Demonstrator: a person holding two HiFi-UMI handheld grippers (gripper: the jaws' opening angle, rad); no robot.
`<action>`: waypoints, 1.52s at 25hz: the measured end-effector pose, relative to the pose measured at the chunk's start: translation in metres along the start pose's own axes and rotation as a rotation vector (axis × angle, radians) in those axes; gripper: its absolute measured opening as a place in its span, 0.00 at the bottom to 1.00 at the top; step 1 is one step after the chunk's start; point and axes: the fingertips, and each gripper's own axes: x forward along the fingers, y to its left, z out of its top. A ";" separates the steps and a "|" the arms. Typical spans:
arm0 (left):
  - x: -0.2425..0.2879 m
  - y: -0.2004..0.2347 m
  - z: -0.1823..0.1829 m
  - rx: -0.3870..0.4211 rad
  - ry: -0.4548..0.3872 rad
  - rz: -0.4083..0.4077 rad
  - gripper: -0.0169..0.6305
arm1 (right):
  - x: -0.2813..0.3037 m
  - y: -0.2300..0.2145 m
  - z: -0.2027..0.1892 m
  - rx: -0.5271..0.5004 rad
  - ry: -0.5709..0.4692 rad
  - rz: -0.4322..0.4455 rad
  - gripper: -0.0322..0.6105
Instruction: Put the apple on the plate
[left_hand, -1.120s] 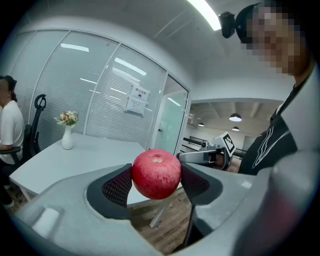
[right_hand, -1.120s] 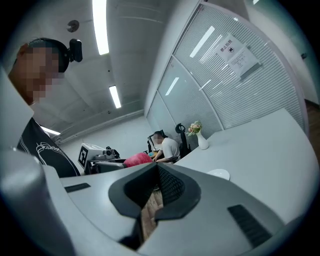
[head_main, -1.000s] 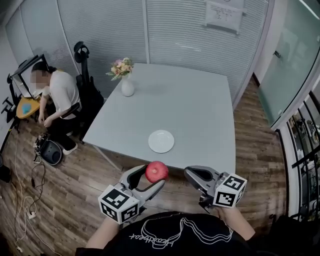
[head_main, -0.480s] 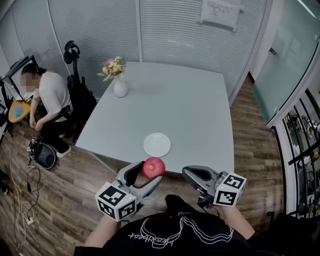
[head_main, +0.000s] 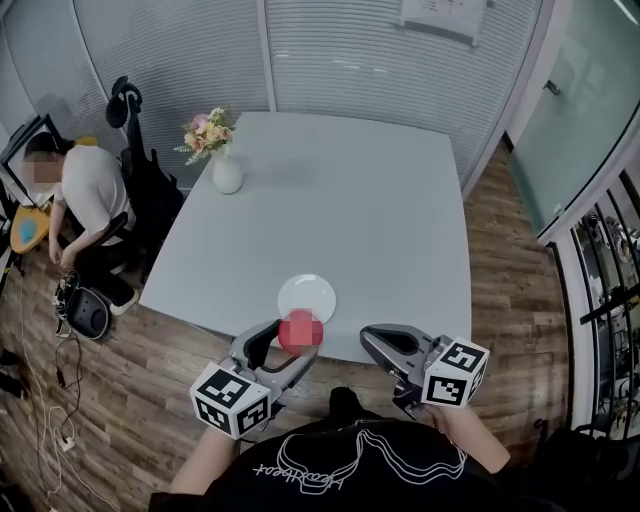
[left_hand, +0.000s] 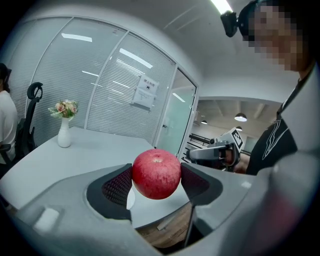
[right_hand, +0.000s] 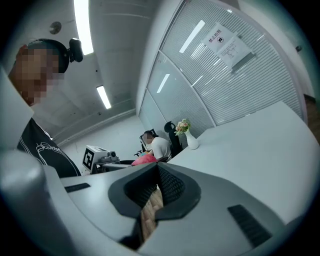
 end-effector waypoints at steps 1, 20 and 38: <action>0.007 0.005 0.000 0.005 0.003 0.005 0.50 | 0.002 -0.007 0.002 0.003 0.001 0.001 0.06; 0.113 0.099 -0.038 0.136 0.107 0.072 0.50 | 0.027 -0.104 0.019 0.078 0.035 -0.069 0.06; 0.151 0.147 -0.118 0.167 0.240 0.082 0.50 | 0.044 -0.131 0.009 0.137 0.075 -0.100 0.06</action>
